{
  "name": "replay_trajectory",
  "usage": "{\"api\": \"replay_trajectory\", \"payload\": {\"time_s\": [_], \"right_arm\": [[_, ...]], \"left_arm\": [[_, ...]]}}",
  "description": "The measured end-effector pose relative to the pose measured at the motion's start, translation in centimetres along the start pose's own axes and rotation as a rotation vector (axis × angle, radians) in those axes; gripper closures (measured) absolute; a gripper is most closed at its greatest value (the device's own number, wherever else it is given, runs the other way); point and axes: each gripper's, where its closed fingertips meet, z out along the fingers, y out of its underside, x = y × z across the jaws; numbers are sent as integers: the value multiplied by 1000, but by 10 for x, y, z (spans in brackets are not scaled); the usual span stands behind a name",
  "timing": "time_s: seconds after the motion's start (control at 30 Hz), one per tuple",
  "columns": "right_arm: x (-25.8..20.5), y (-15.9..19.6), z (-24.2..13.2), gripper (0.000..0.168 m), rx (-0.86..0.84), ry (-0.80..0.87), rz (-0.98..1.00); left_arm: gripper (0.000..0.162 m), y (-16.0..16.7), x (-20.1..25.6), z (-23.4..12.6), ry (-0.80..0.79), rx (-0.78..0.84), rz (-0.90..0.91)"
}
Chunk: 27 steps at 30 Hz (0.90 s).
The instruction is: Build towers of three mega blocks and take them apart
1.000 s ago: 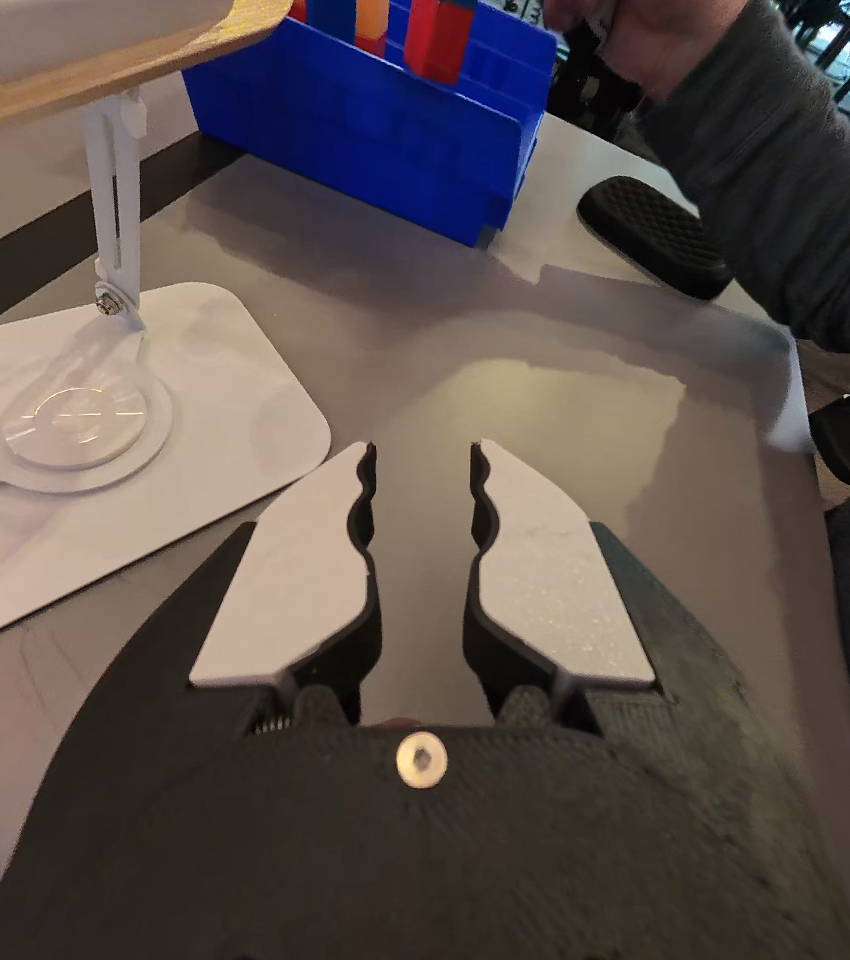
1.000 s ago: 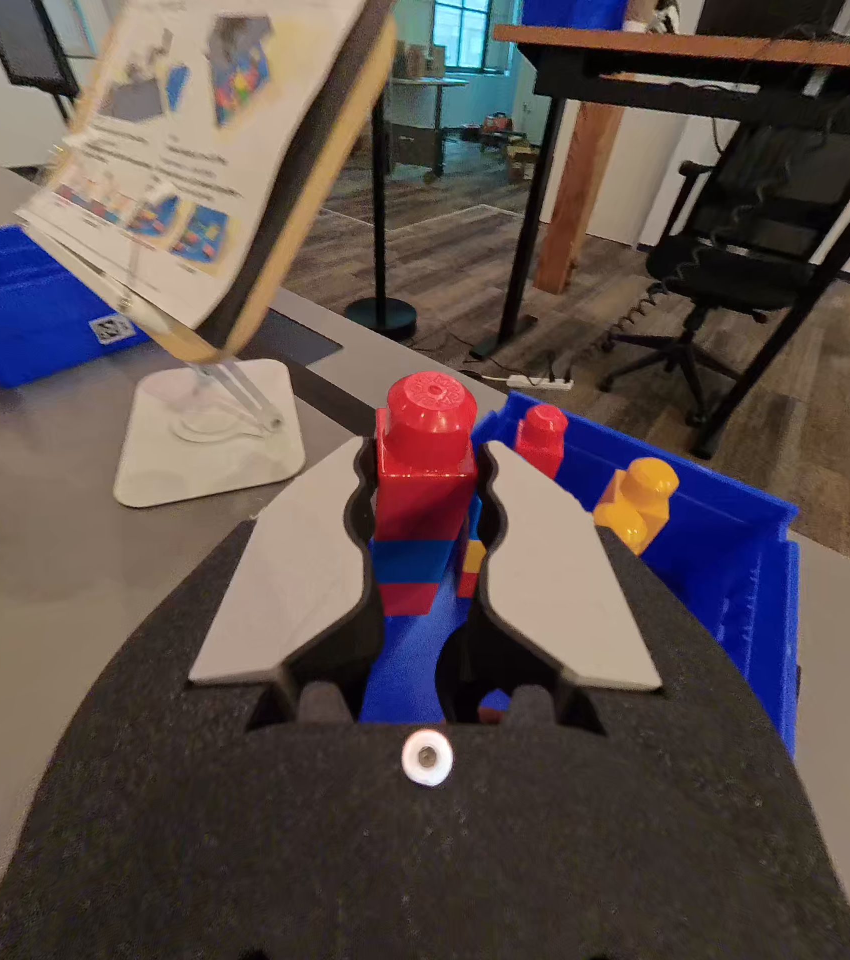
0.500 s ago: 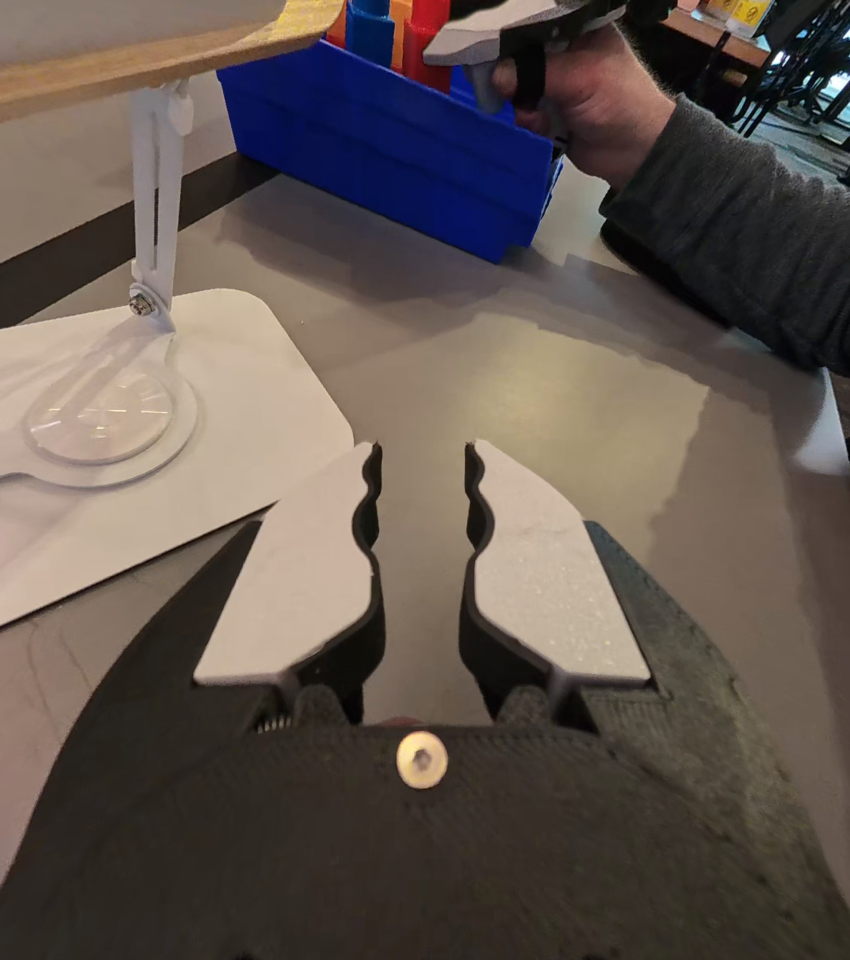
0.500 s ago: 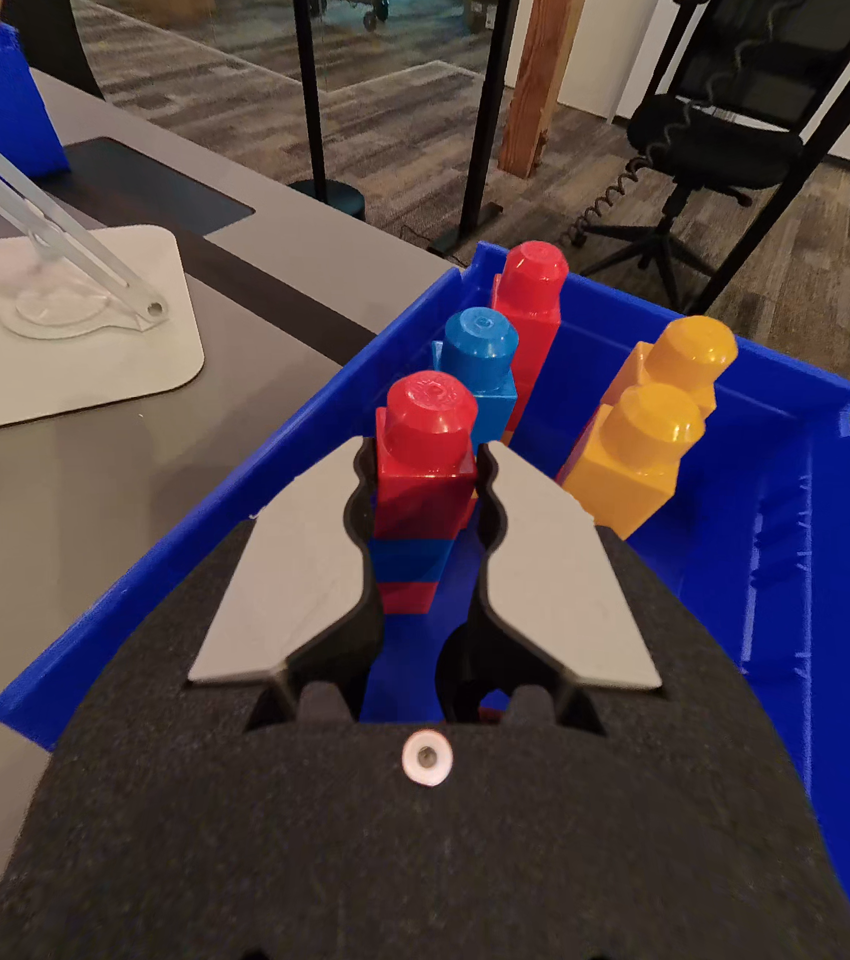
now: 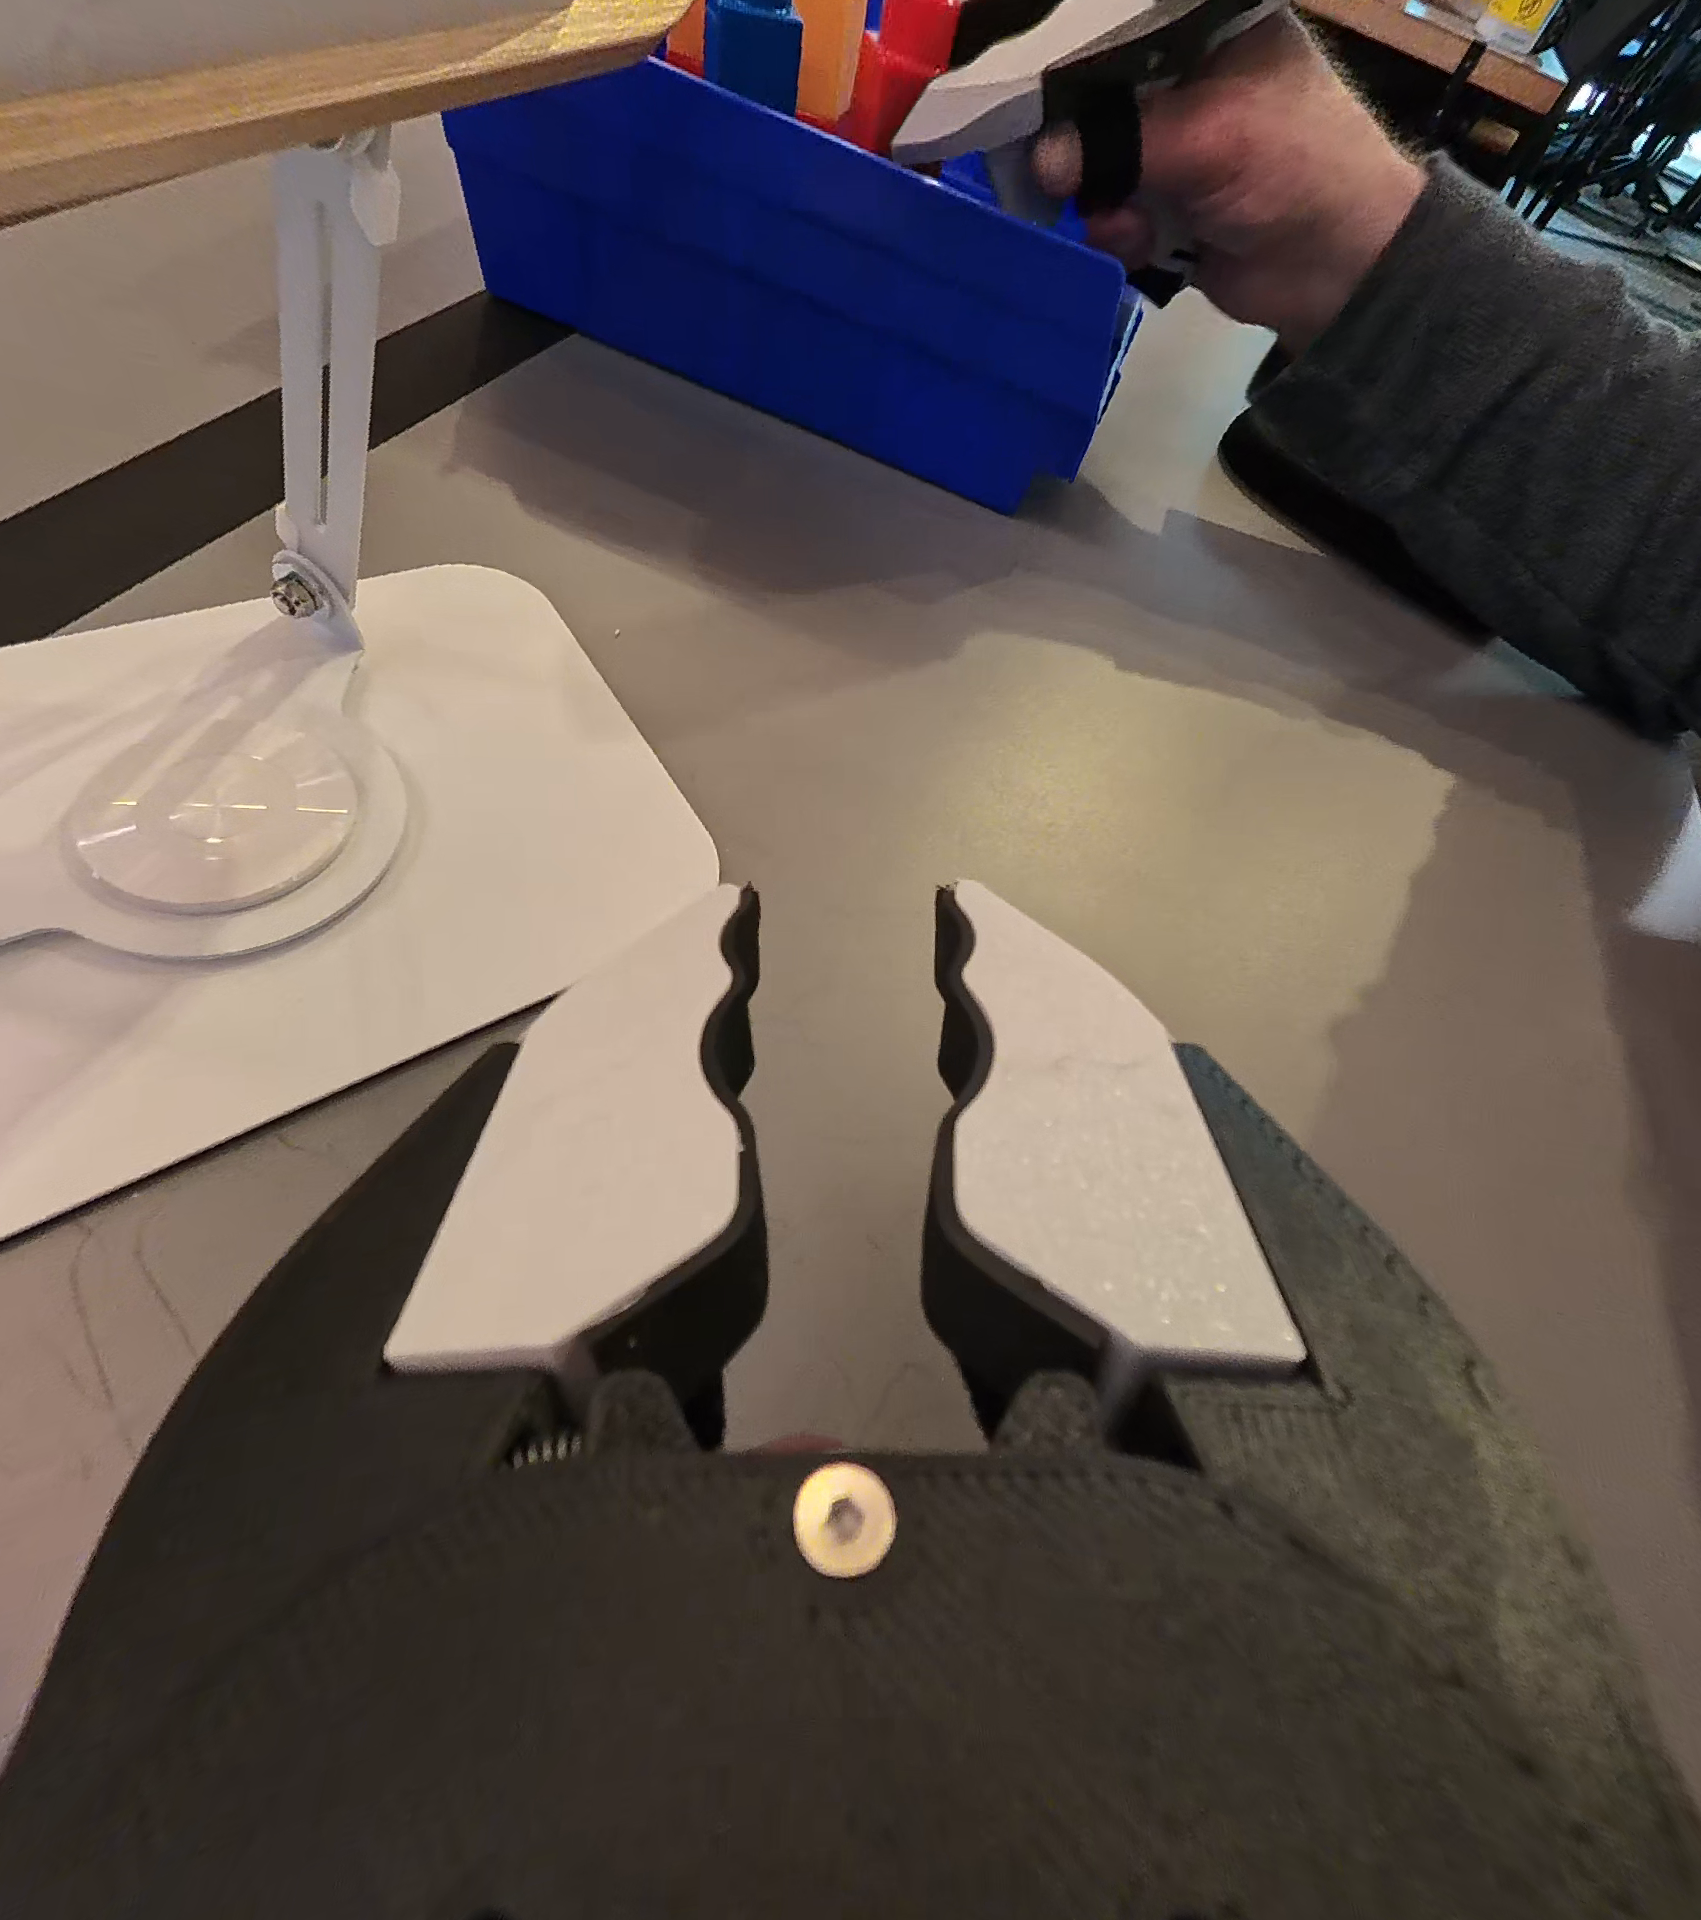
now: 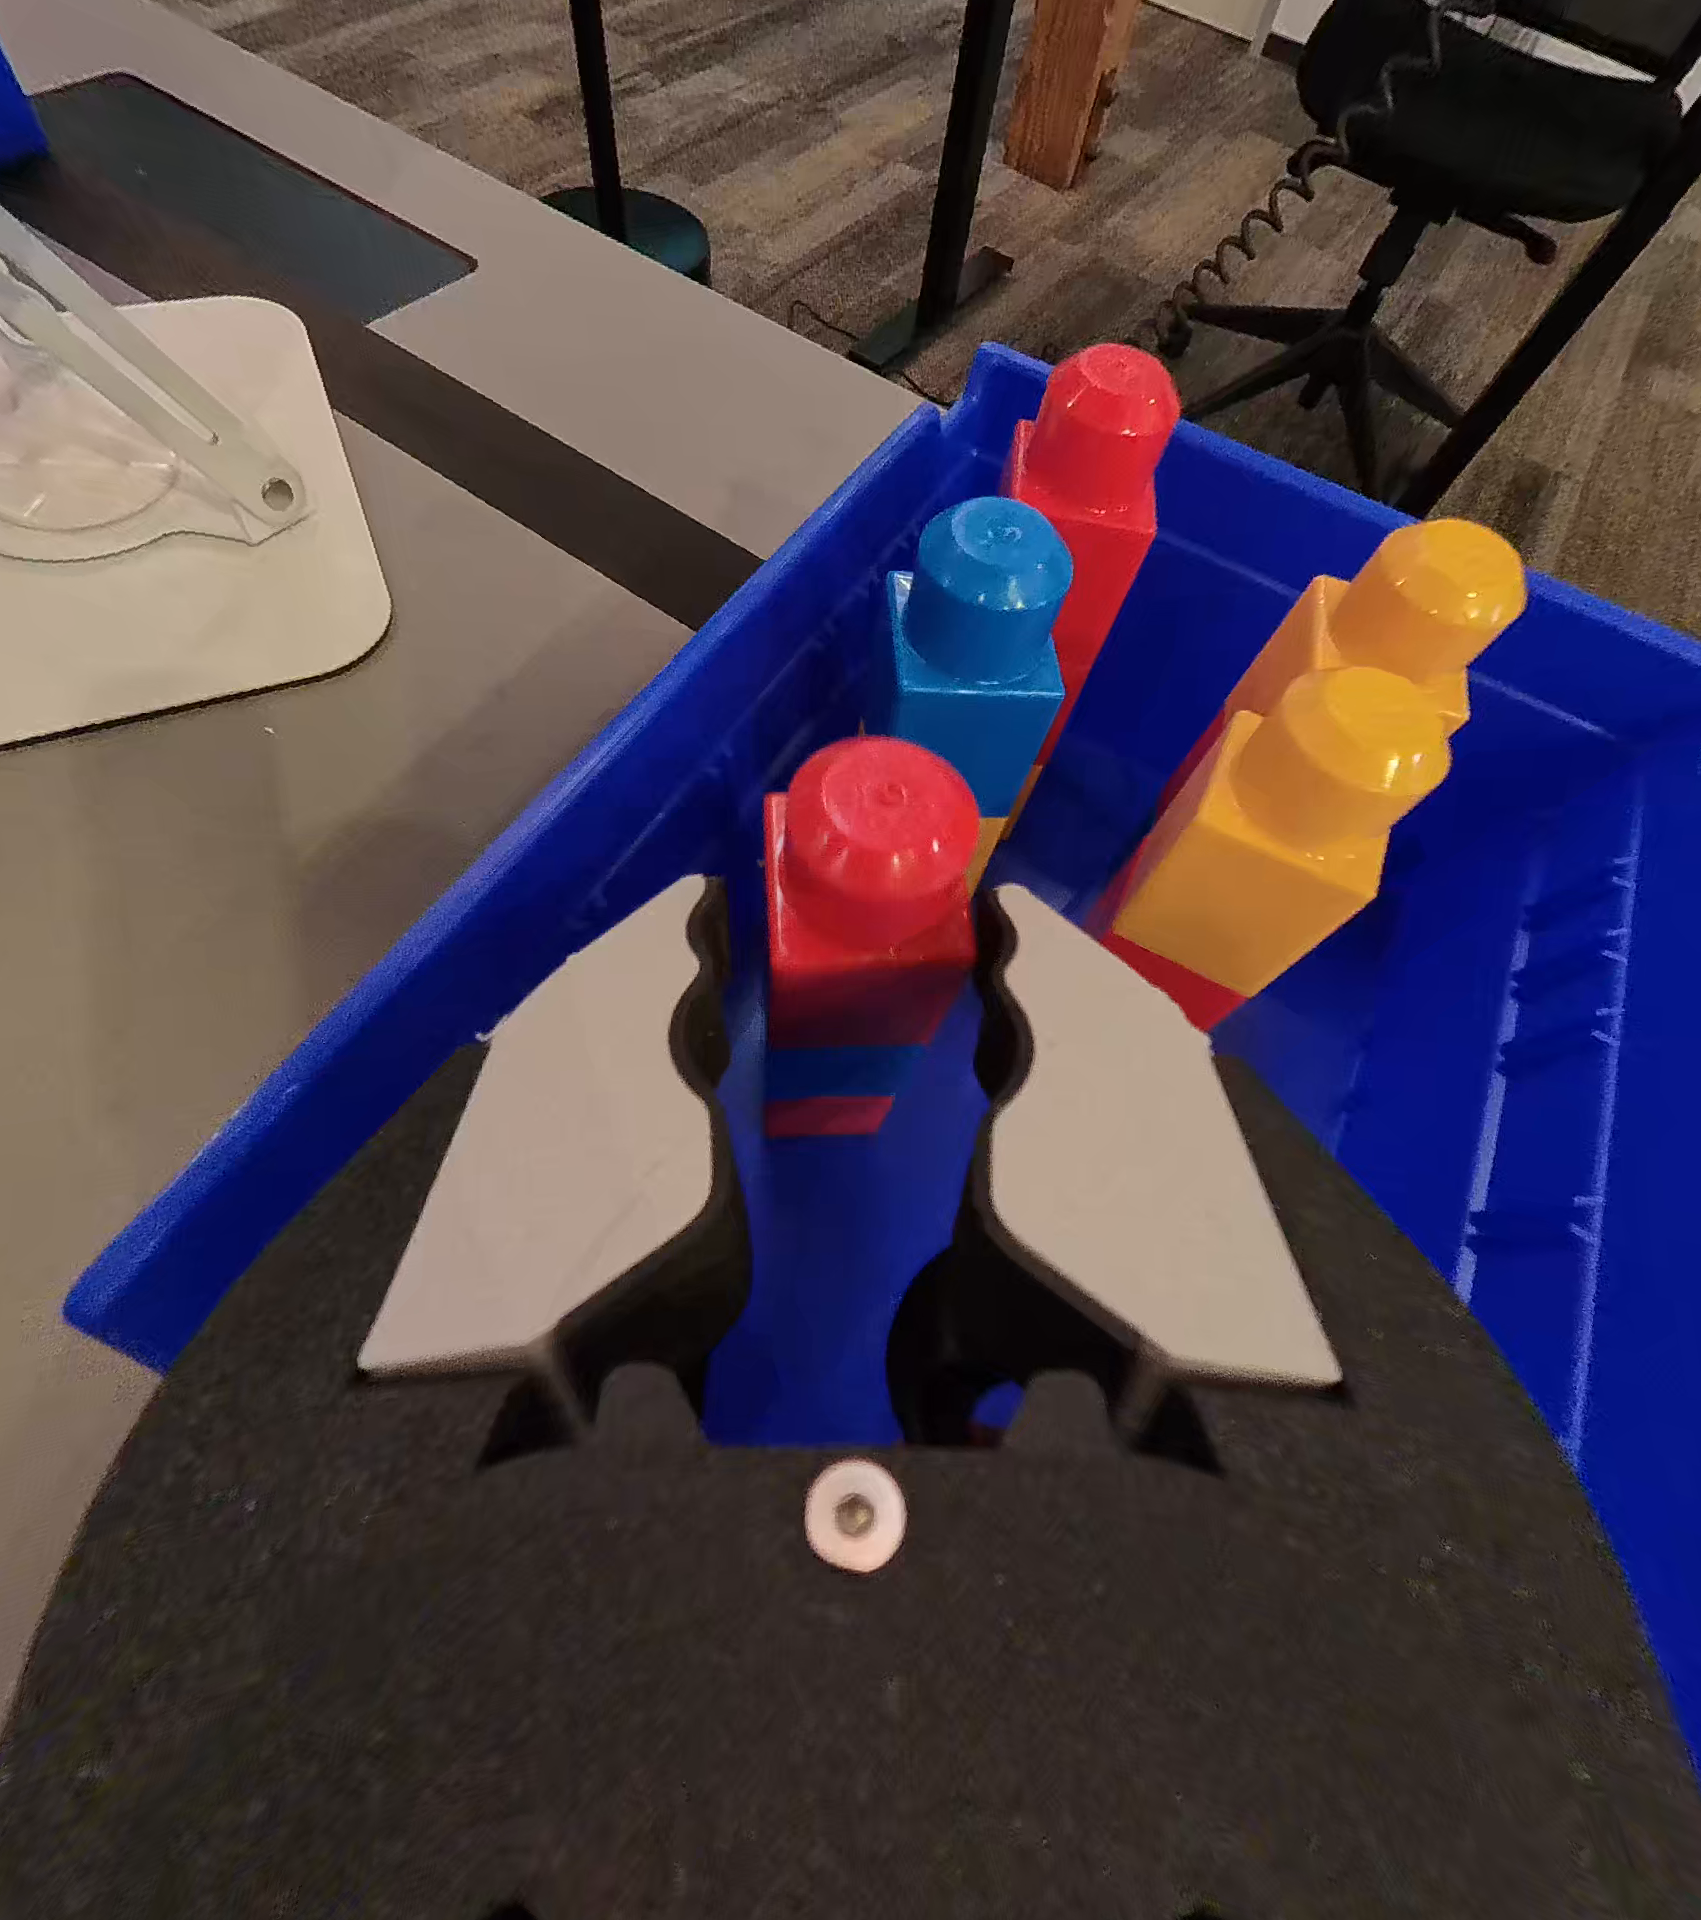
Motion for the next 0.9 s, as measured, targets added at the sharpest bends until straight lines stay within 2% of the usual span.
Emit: {"api": "replay_trajectory", "payload": {"time_s": [0.2, 0.27, 0.33, 0.5, 0.6, 0.73, 0.9], "right_arm": [[3, -12, -17, 112, 22, 49, -19], [-2, -28, -38, 118, 68, 91, -69], [-22, -46, -61, 133, 108, 110, -182], [-112, -76, -76, 141, 224, -74, -272], [-184, -86, -58, 139, 294, -245, -269], [-274, -91, -12, 132, 339, -464, -184], [-342, -103, 53, 133, 410, -546, -115]], "left_arm": [[127, -3, 0, -2, -3, 20, -1], [126, -5, -1, -5, -13, 34, 1], [128, -8, -4, -9, -35, 68, -1], [136, -13, -18, -18, -148, 122, -4], [136, -3, -28, -19, -236, 83, 19], [126, 6, -39, -22, -314, 73, 34], [123, 5, -59, -41, -419, 103, 29]]}}
